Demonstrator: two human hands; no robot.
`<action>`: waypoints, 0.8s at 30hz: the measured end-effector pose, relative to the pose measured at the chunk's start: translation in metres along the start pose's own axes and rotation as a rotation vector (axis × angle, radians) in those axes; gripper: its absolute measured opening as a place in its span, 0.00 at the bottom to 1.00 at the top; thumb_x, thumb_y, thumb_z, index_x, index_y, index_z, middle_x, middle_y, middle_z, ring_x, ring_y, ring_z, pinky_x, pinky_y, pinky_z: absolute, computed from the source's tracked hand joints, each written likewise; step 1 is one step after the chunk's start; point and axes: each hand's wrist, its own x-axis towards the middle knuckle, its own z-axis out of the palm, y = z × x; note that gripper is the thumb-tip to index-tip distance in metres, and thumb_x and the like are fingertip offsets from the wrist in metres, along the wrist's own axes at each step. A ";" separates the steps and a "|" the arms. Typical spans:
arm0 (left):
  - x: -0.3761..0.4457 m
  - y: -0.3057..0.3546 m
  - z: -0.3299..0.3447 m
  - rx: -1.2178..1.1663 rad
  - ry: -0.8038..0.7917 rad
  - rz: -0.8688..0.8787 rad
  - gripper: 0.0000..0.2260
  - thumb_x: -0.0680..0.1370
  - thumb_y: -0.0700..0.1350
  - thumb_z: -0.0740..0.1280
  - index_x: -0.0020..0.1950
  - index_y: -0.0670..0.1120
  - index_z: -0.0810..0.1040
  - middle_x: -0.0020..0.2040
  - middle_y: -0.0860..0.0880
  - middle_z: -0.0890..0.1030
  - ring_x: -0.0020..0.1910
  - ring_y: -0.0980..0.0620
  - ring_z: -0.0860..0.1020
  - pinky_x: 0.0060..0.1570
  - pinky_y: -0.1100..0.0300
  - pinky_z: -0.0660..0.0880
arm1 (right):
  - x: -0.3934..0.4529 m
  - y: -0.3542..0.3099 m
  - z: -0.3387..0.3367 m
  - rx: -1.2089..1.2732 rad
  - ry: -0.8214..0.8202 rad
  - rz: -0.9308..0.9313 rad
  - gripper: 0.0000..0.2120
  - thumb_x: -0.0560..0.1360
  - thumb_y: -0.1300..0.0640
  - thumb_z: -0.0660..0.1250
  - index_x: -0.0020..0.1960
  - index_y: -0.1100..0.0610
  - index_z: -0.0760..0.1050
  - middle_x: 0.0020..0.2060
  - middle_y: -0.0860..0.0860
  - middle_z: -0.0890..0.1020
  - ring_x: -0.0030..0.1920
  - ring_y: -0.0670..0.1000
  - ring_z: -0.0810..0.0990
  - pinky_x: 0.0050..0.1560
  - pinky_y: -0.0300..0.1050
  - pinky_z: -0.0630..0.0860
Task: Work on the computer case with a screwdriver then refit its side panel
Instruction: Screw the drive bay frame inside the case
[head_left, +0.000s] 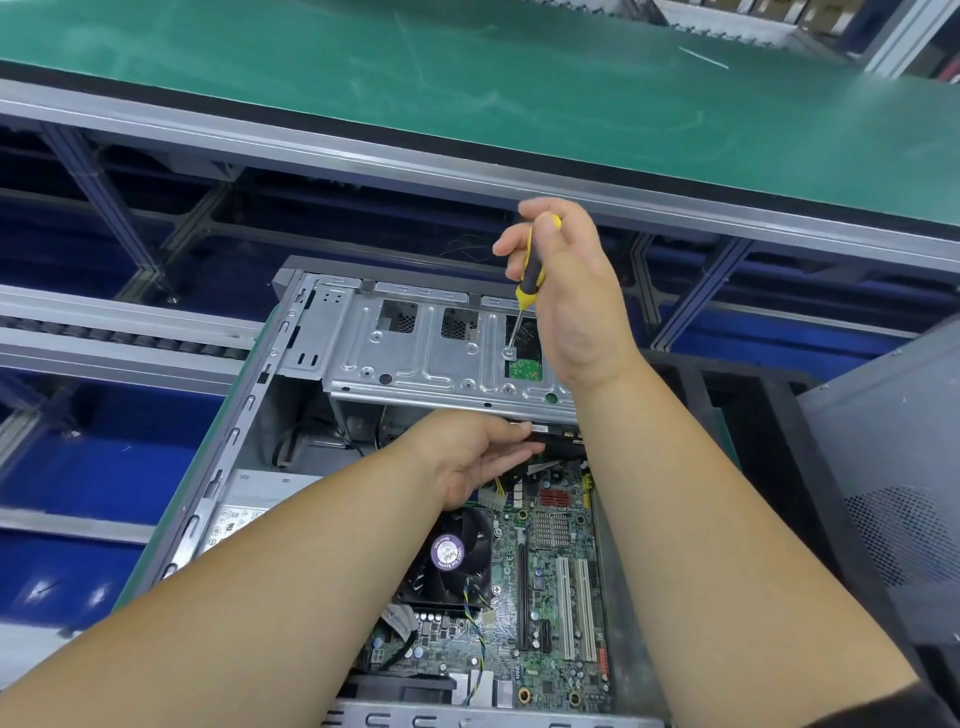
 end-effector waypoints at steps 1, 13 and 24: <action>0.000 0.000 0.000 0.002 -0.003 0.002 0.05 0.74 0.30 0.69 0.48 0.33 0.78 0.45 0.40 0.83 0.43 0.46 0.85 0.41 0.62 0.82 | -0.001 0.001 -0.001 0.016 0.010 -0.010 0.13 0.82 0.50 0.54 0.58 0.53 0.74 0.44 0.50 0.81 0.44 0.47 0.74 0.50 0.44 0.71; 0.000 0.000 0.000 0.005 -0.005 0.010 0.03 0.74 0.30 0.69 0.47 0.33 0.77 0.46 0.39 0.83 0.40 0.47 0.85 0.39 0.63 0.81 | 0.002 -0.001 0.000 -0.018 0.000 -0.003 0.07 0.79 0.53 0.61 0.56 0.52 0.70 0.43 0.49 0.82 0.41 0.47 0.74 0.43 0.37 0.71; 0.000 0.000 0.000 0.005 -0.009 0.005 0.04 0.74 0.30 0.69 0.48 0.33 0.77 0.47 0.39 0.83 0.40 0.47 0.85 0.39 0.63 0.81 | 0.003 -0.001 -0.002 -0.016 -0.001 0.001 0.05 0.79 0.58 0.62 0.53 0.55 0.68 0.43 0.50 0.84 0.44 0.49 0.80 0.48 0.40 0.76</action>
